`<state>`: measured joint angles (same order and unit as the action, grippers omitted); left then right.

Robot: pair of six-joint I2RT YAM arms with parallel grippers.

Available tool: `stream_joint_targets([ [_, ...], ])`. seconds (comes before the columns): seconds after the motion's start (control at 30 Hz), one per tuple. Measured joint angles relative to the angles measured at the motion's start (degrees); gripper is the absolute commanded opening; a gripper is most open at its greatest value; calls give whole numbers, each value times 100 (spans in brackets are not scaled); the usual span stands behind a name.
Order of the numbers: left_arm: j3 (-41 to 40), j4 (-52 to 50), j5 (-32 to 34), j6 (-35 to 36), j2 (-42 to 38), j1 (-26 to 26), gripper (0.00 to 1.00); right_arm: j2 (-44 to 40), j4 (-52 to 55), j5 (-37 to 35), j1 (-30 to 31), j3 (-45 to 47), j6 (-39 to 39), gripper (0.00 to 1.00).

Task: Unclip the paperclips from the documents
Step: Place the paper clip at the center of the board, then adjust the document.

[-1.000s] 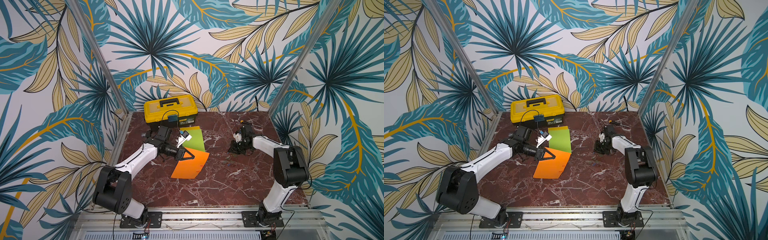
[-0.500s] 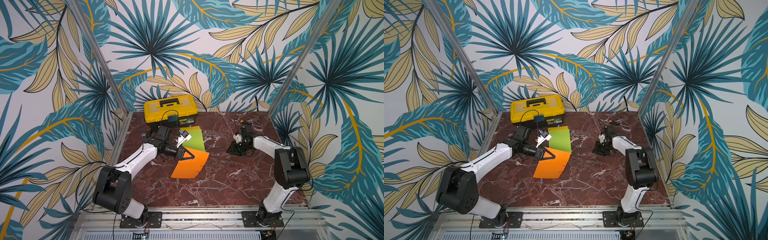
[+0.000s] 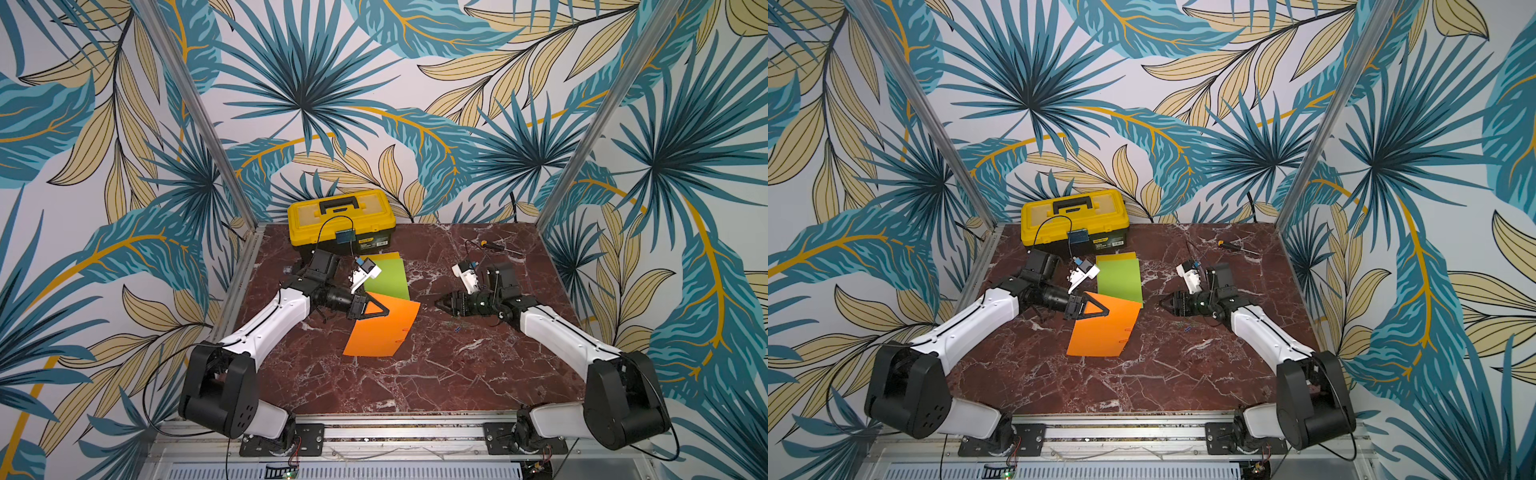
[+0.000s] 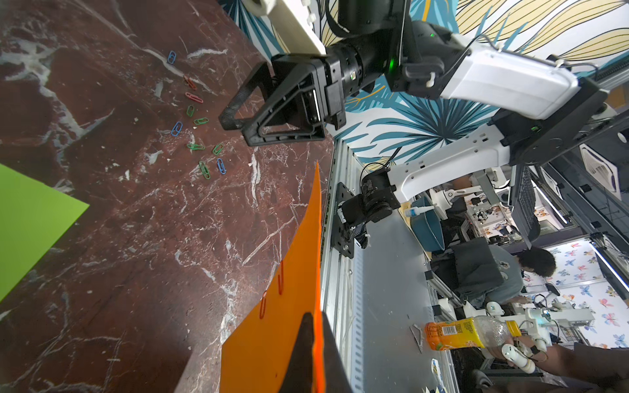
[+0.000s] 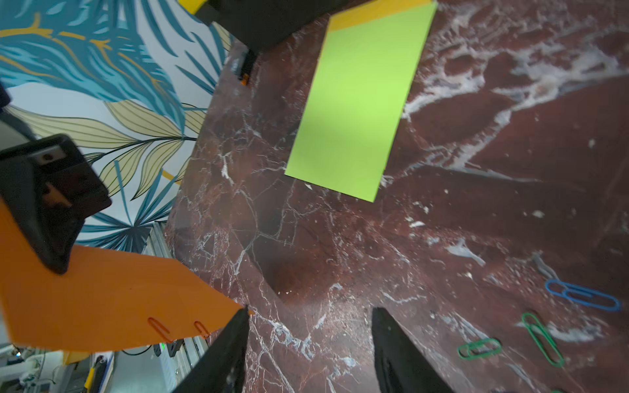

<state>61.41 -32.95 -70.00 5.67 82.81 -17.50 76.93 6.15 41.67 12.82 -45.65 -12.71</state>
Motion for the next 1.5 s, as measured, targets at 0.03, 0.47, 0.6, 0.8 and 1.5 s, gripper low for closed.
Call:
stream_joint_targets([
  [0.03,55,0,-48,0,-4,22,0,-105,-92,87,28,50,24,63],
  [0.47,1034,9,-531,-11,459,122,0,-697,-870,935,461,-76,404,69],
  [0.6,1215,7,-616,-11,505,122,0,-431,-970,1126,605,-389,442,69],
  [0.8,1427,9,-748,-9,625,122,0,105,-1346,1403,717,-839,396,66],
  [1.5,1836,7,-780,31,1248,114,0,946,-2918,2068,835,-1019,-868,8],
])
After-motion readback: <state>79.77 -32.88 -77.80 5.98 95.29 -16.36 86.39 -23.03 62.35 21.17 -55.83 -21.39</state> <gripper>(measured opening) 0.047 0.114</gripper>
